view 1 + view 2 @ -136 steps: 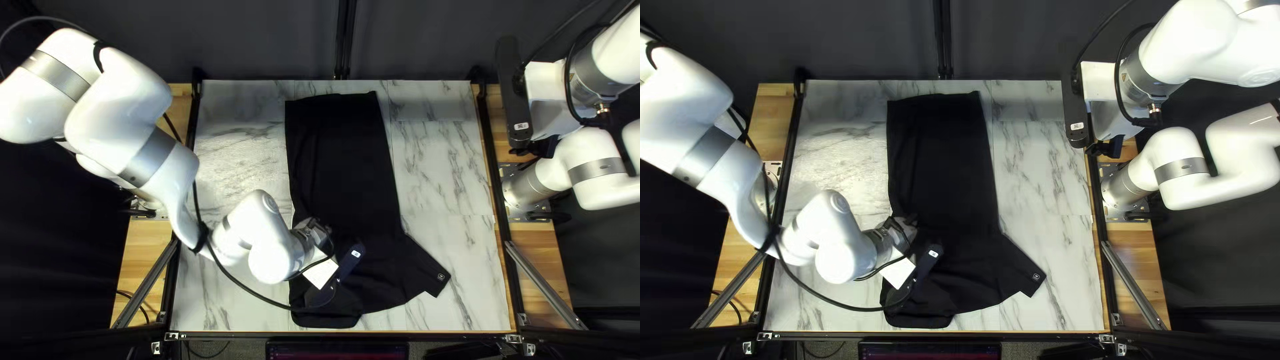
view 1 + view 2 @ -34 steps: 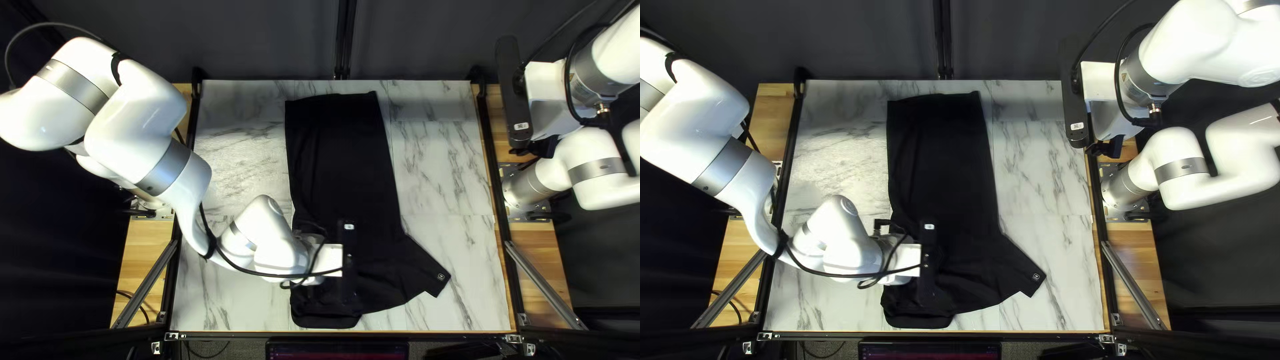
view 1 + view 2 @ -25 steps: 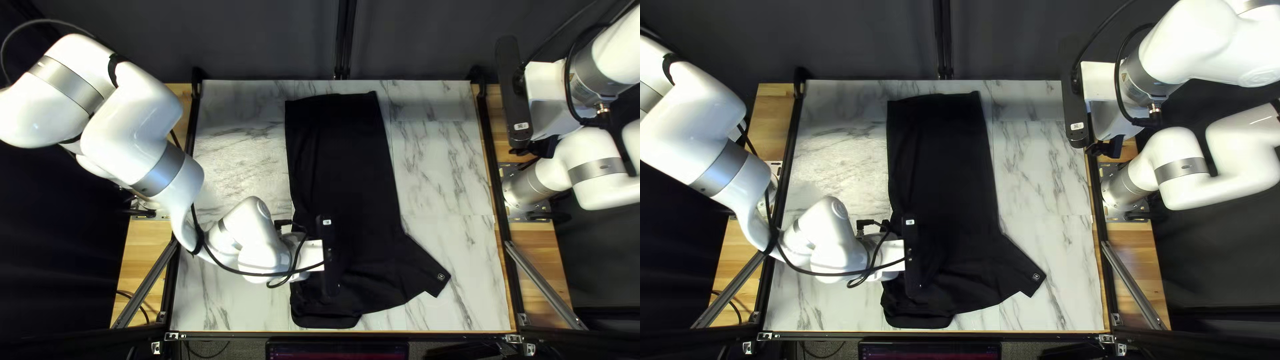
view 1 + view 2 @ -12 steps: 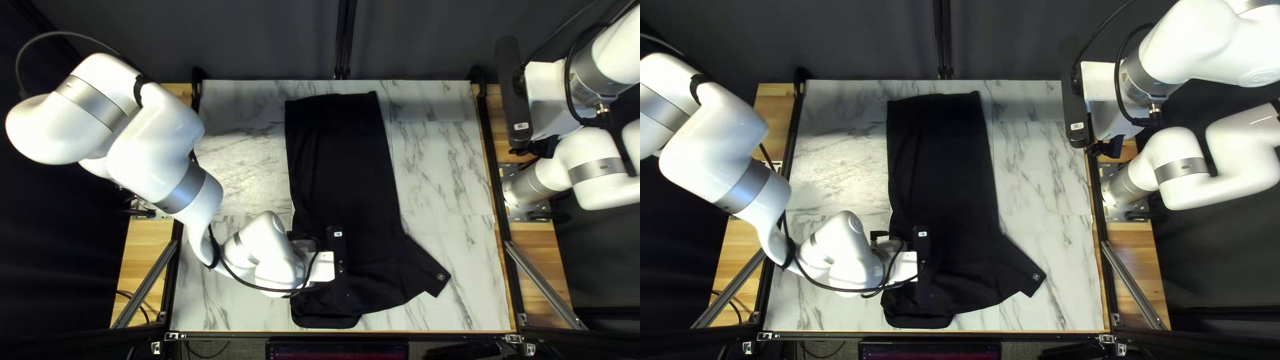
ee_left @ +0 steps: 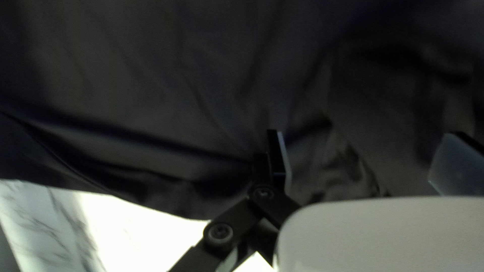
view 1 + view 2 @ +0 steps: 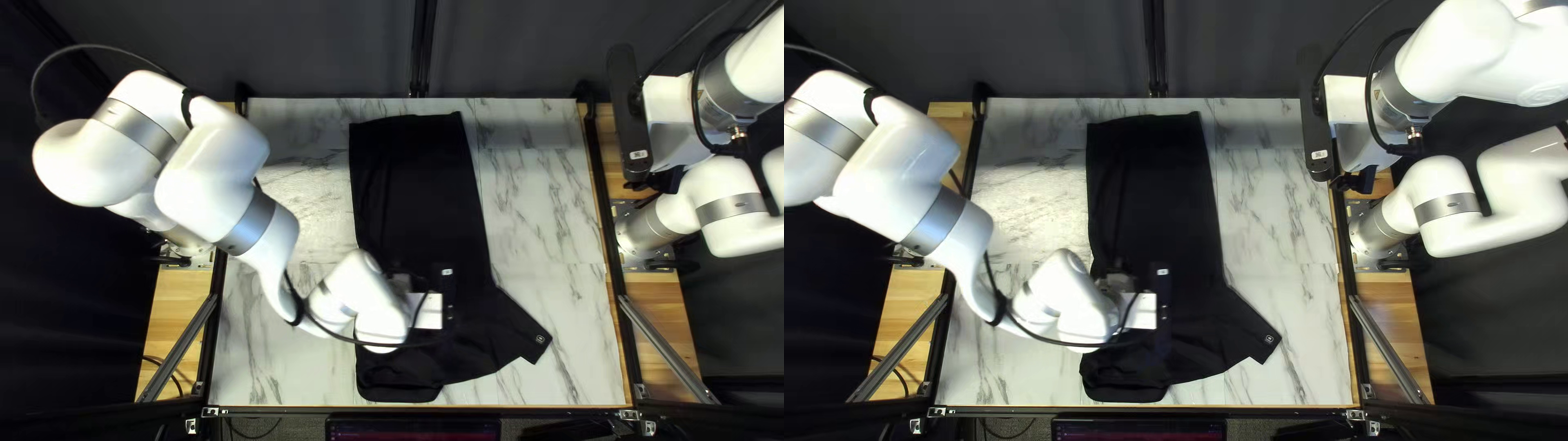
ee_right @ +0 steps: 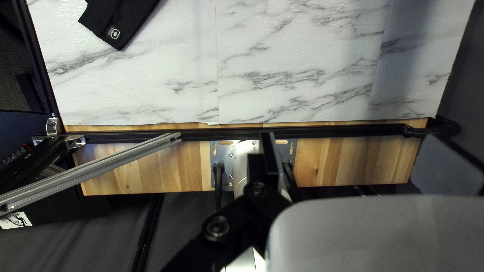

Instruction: Fold t-shirt

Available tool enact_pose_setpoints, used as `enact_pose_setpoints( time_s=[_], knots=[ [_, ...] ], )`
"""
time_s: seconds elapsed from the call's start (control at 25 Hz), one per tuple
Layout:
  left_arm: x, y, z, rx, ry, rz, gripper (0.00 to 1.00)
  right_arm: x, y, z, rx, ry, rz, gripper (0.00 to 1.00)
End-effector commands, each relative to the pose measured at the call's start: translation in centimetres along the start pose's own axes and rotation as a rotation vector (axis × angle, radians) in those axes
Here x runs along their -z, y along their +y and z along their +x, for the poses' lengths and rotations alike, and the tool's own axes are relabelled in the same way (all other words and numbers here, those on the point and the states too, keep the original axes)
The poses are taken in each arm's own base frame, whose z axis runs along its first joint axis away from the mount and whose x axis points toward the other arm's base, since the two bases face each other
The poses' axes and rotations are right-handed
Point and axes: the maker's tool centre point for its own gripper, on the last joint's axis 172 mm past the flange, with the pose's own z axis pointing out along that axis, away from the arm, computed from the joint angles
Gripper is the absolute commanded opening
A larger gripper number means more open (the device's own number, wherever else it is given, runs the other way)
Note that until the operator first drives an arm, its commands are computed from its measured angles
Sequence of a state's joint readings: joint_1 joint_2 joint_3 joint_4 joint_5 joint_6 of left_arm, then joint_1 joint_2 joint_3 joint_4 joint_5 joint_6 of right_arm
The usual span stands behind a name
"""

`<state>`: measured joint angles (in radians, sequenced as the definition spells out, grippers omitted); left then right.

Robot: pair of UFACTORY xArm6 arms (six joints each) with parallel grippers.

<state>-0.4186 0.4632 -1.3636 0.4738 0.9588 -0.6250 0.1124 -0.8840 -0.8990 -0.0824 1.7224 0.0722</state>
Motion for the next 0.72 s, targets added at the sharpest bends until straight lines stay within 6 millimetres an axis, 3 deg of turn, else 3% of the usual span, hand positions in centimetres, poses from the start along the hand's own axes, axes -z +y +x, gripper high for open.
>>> enact_pose_setpoints(
  time_s=[0.04,0.24,0.36,0.52,0.72],
  knots=[
    [1.1,1.4,-1.7,-0.016,0.019,0.003,1.0,0.0,0.0,0.0,0.0,0.0,0.0,1.0],
    [1.4,1.7,-5.6,0.015,0.026,0.02,1.0,0.0,0.0,0.0,0.0,0.0,0.0,1.0],
    [0.6,1.7,-6.4,0.043,0.027,0.022,1.0,0.0,0.0,0.0,0.0,0.0,0.0,1.0],
    [0.0,3.7,-4.1,0.042,0.028,0.006,1.0,0.0,0.0,0.0,0.0,0.0,0.0,1.0],
    [1.0,7.2,-1.2,0.006,0.054,-0.031,1.0,0.0,0.0,0.0,0.0,0.0,0.0,1.0]
  ],
)
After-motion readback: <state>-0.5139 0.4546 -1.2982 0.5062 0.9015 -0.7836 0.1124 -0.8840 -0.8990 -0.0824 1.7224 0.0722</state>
